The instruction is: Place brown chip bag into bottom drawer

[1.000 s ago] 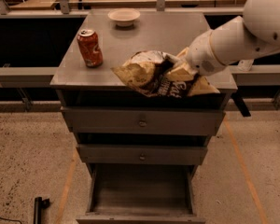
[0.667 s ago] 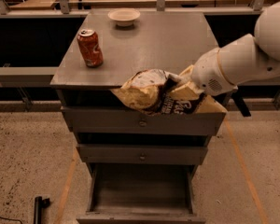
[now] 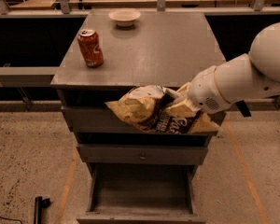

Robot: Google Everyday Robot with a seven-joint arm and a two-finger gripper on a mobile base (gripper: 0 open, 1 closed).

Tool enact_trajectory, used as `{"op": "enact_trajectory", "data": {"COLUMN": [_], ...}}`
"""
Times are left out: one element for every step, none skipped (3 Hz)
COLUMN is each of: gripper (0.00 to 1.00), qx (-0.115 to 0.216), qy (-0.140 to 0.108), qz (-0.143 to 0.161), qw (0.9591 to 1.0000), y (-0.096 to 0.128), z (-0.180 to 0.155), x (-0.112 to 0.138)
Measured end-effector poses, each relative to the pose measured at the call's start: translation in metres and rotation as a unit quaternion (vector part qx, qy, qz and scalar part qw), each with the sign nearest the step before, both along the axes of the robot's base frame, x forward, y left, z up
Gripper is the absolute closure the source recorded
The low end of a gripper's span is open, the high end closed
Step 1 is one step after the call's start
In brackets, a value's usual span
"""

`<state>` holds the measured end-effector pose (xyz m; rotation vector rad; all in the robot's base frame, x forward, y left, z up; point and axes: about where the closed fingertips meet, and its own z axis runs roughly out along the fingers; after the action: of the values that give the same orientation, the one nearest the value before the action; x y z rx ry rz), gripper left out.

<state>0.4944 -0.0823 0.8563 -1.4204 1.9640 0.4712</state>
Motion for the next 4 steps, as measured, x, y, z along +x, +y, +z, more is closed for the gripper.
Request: {"op": "enact_trajectory", "data": {"gripper": [1.0,1.0,1.0,1.0], "qx": [0.011,0.046,0.072,0.082], "qy": [0.001,0.017,0.039,0.063], "qz": [-0.006,-0.016,-0.032,-0.049], "qw": [0.9999,0.9987,0.9961,0.9934], "y": [0.005,0.013,0.014,0.011], "z": [-0.011,-0.065,-0.134,-0.192], "x": [-0.001,-0.006,-0.007,-0.012]}}
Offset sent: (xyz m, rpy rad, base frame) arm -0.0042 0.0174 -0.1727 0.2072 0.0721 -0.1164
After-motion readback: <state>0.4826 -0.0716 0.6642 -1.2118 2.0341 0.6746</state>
